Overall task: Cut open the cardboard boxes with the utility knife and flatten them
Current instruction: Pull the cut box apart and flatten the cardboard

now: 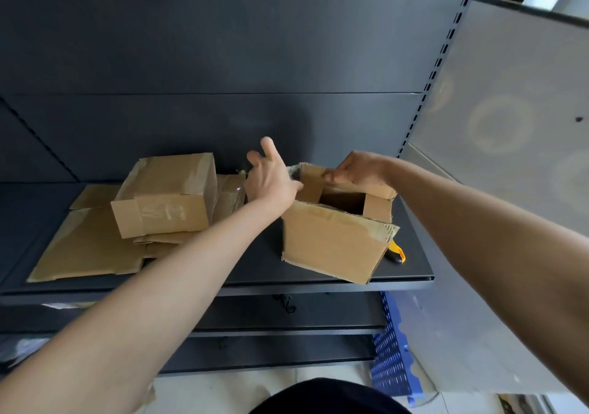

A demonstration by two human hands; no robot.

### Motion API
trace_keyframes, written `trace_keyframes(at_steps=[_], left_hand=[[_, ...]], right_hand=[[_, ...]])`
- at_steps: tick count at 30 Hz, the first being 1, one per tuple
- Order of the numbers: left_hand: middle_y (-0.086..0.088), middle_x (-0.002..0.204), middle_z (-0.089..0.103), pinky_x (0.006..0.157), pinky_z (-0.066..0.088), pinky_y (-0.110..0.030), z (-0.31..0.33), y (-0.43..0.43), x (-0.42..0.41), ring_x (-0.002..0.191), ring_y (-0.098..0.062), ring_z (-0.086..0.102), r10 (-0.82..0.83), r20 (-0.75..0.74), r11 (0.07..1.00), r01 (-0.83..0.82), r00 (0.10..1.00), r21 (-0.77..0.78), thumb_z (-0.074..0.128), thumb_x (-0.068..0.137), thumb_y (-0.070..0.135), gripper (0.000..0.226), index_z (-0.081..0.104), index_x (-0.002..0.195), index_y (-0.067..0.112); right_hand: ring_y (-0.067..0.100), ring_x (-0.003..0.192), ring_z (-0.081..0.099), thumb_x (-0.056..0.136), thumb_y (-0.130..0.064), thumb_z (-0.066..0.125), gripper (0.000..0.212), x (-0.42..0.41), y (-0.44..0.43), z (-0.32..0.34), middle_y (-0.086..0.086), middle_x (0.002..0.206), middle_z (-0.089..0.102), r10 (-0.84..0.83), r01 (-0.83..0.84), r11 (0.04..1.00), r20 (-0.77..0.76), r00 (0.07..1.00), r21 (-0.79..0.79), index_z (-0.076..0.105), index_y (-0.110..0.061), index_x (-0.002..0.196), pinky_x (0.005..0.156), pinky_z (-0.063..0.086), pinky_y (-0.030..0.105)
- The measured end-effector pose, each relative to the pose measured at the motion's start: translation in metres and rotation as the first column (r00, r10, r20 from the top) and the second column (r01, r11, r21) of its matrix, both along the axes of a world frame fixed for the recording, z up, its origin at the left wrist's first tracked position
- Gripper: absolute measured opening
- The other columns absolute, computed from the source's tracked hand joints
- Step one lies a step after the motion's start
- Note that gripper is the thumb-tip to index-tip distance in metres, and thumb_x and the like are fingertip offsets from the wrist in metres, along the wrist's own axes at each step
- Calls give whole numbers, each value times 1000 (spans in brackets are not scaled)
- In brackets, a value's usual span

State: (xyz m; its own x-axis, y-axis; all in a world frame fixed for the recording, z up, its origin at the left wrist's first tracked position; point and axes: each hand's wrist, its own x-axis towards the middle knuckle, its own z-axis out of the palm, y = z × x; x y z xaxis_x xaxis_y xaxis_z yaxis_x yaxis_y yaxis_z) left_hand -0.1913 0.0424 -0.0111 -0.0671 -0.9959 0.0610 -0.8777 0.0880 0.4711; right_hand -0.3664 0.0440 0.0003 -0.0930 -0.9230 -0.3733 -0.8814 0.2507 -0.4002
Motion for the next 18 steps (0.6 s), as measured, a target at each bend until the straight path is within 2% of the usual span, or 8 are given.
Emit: trace_keyframes(at_steps=[2,5,6,9,12,15,16,18], left_hand=[[-17,127,43,70,47,-32,2,-2,3,97,-29,58,-4,17,1000,4,1000,1,77,77,36,81,23,133,13],[-14,133,38,80,50,-37,5,-10,2,112,-30,51,-34,27,967,26,999,254,82,69,43,99,18,137,11],[-15,134,38,80,51,-37,6,-13,0,112,-30,52,-40,17,939,32,999,344,82,68,44,105,13,140,10],[-17,129,49,52,47,-30,7,-20,-3,89,-23,62,-131,106,854,58,986,517,78,74,47,116,-3,147,8],[-20,131,53,53,54,-36,2,-24,-5,83,-24,69,-194,159,797,61,968,601,71,84,34,113,-17,148,8],[-22,123,56,39,50,-28,-2,-24,-13,76,-23,67,-220,155,787,81,963,611,66,89,31,106,-19,149,9],[-21,117,57,42,52,-28,-3,-23,-16,74,-23,65,-235,137,780,103,962,617,65,89,35,105,-18,149,9],[-18,114,54,63,58,-34,-3,-18,-21,82,-25,64,-242,65,767,150,968,624,66,86,43,104,-11,149,11]], right_hand=[[25,116,54,92,-51,52,48,1,0,2,4,131,60,-1,1,1000,-14,1000,-15,64,-17,124,96,39,35],[24,113,54,95,-46,51,45,3,1,6,5,130,60,22,-22,999,-12,1000,-27,63,-15,124,96,39,33],[23,108,55,96,-43,51,43,3,1,7,5,128,61,30,-30,999,-15,999,-37,63,-14,124,93,39,31],[20,96,53,96,-40,52,41,6,-2,5,6,123,63,30,-31,997,-23,999,-66,64,-10,122,81,38,28],[23,101,56,96,-40,52,42,9,-5,4,6,123,63,41,-44,997,-41,998,-70,63,-11,125,81,41,28],[24,108,58,96,-38,53,41,7,-4,4,6,124,63,46,-48,996,-31,998,-73,63,-11,126,82,41,28],[24,109,58,96,-36,54,39,6,-3,4,5,124,63,52,-53,996,-19,998,-73,63,-12,126,83,42,27],[22,109,57,96,-32,55,35,3,-1,5,4,124,63,77,-78,994,-10,997,-72,64,-15,125,87,42,27]])
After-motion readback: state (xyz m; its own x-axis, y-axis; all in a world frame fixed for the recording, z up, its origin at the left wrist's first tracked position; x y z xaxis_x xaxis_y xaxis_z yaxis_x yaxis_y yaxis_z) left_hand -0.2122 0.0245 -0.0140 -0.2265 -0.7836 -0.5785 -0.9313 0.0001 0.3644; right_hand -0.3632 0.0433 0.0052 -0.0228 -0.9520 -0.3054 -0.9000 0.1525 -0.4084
